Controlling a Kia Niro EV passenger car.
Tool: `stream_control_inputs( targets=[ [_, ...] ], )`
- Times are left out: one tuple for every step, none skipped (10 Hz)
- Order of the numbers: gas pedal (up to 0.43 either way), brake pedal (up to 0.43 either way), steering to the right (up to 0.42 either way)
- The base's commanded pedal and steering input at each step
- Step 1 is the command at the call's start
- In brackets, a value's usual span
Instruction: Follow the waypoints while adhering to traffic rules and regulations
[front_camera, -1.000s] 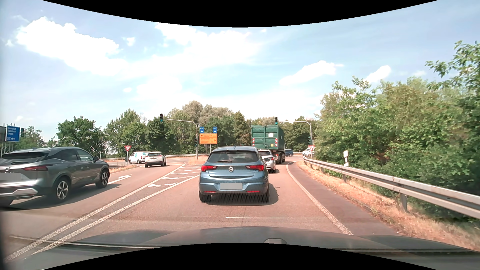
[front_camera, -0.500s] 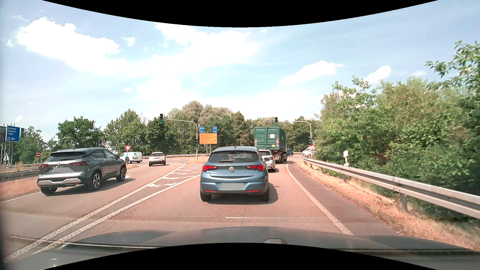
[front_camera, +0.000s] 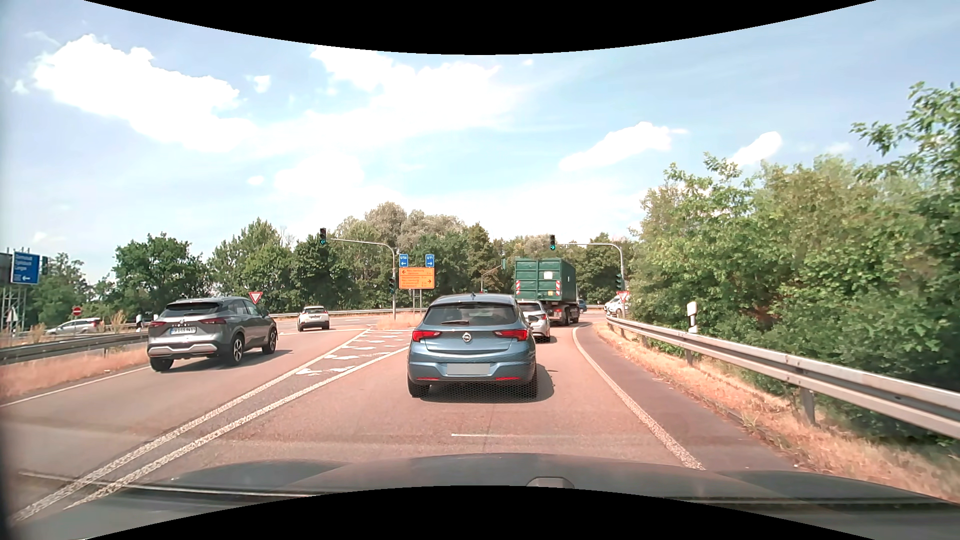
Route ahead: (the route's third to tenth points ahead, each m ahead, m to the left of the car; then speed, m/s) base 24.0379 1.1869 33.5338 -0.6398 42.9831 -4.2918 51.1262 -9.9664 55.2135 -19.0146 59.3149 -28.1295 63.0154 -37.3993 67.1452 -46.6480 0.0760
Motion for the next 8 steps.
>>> stream_control_inputs(
  targets=[
    [0.000, 0.000, 0.008],
    [0.000, 0.000, 0.008],
    [0.000, 0.000, 0.008],
    [0.000, 0.000, 0.008],
    [0.067, 0.000, 0.008],
    [0.110, 0.000, 0.008],
    [0.138, 0.000, 0.008],
    [0.177, 0.000, 0.008]
  ],
)
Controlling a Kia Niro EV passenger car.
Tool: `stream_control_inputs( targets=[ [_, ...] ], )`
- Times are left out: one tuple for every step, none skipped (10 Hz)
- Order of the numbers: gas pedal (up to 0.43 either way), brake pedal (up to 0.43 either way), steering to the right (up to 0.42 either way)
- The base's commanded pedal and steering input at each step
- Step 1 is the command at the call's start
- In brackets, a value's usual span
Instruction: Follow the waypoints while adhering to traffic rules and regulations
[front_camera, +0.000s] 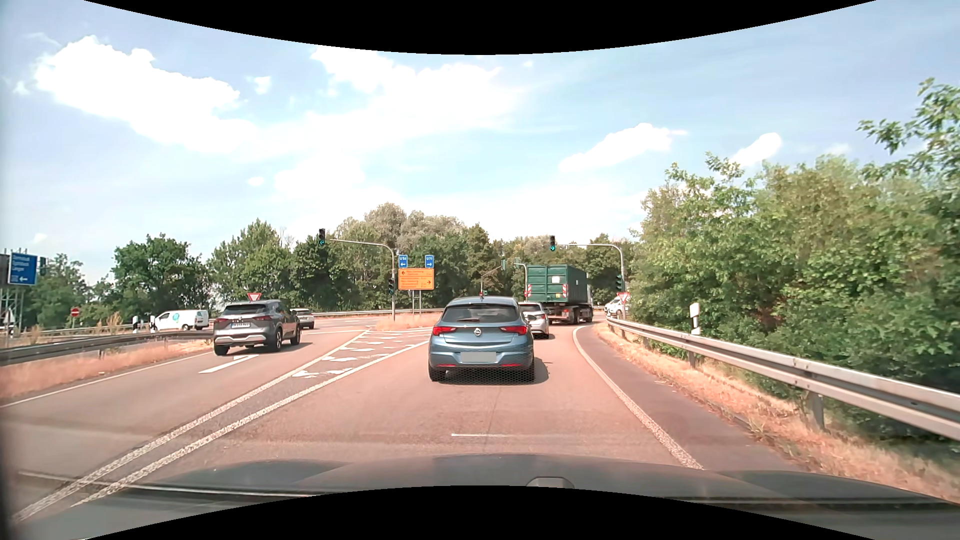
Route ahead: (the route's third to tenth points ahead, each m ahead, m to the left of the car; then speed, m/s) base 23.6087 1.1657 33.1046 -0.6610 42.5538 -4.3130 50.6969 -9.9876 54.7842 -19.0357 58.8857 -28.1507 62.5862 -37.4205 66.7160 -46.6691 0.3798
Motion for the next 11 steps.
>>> stream_control_inputs(
  targets=[
    [0.209, 0.000, 0.008],
    [0.228, 0.000, 0.008],
    [0.248, 0.000, 0.007],
    [0.260, 0.000, 0.008],
    [0.280, 0.000, 0.008],
    [0.280, 0.000, 0.007],
    [0.287, 0.000, 0.007],
    [0.287, 0.000, 0.007],
    [0.287, 0.000, 0.006],
    [0.287, 0.000, 0.006],
    [0.287, 0.000, 0.006]
  ],
)
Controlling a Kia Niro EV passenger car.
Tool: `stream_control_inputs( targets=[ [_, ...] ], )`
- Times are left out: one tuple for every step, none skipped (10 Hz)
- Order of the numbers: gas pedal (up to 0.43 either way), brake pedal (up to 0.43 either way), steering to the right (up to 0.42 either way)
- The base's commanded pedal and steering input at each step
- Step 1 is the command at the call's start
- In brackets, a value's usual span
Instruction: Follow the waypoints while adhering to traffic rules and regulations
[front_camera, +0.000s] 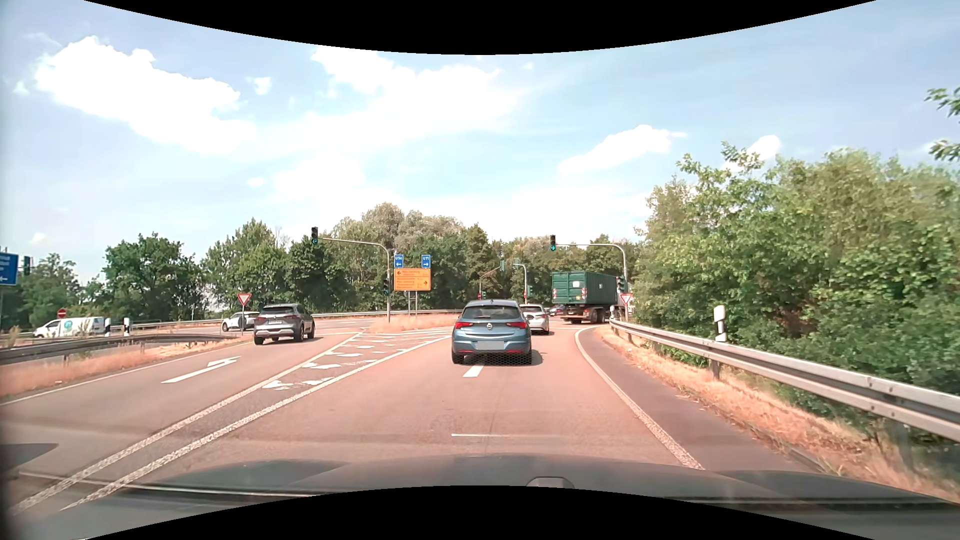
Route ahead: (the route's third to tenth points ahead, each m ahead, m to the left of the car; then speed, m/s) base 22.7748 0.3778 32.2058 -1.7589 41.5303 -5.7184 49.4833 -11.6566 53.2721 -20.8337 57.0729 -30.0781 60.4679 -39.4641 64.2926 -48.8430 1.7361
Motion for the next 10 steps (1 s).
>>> stream_control_inputs(
  targets=[
    [0.311, 0.000, 0.005],
    [0.319, 0.000, 0.005],
    [0.319, 0.000, 0.004],
    [0.319, 0.000, 0.004],
    [0.331, 0.000, 0.003],
    [0.331, 0.000, 0.002],
    [0.339, 0.000, 0.001],
    [0.339, 0.000, 0.000],
    [0.339, 0.000, 0.000],
    [0.339, 0.000, 0.000]
  ],
)
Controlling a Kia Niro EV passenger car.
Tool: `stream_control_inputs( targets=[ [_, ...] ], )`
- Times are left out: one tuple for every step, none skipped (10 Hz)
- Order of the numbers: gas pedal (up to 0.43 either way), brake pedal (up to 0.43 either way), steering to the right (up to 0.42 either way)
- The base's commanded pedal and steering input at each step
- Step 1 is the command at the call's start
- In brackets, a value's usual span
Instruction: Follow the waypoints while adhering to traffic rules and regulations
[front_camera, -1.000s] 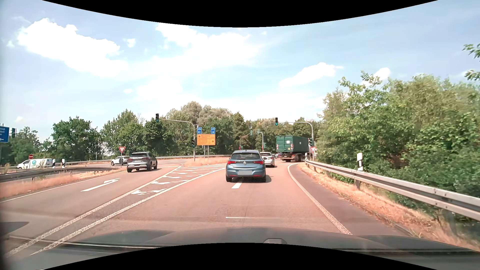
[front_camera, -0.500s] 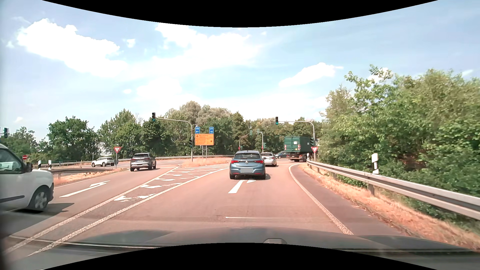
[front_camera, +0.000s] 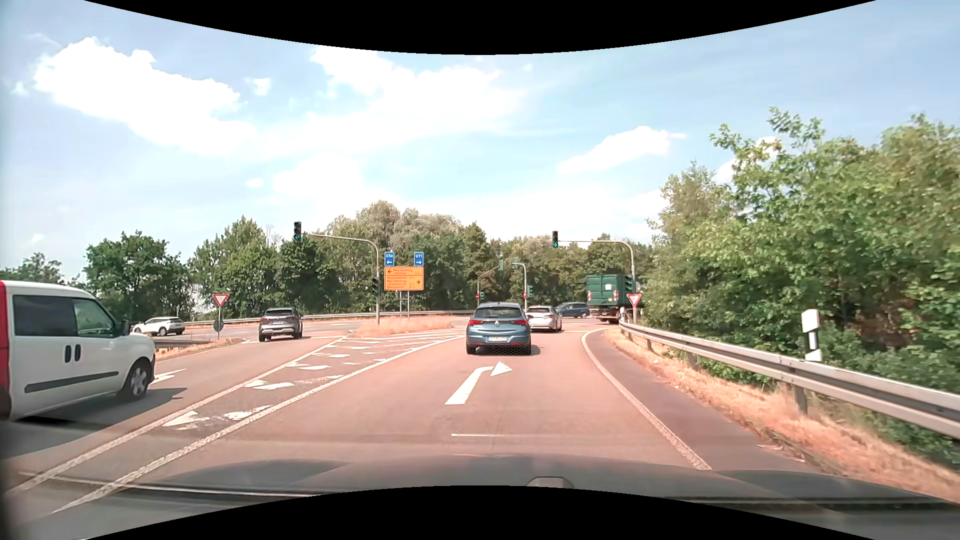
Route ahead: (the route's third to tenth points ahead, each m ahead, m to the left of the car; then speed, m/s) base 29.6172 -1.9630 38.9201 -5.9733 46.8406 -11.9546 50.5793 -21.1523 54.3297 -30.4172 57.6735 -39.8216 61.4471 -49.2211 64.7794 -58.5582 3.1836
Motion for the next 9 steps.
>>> stream_control_inputs(
  targets=[
    [0.339, 0.000, 0.000],
    [0.339, 0.000, 0.000],
    [0.339, 0.000, -0.001],
    [0.339, 0.000, -0.001],
    [0.339, 0.000, -0.001],
    [0.339, 0.000, -0.001],
    [0.339, 0.000, -0.002],
    [0.339, 0.000, -0.002],
    [0.339, 0.000, -0.003]
  ],
)
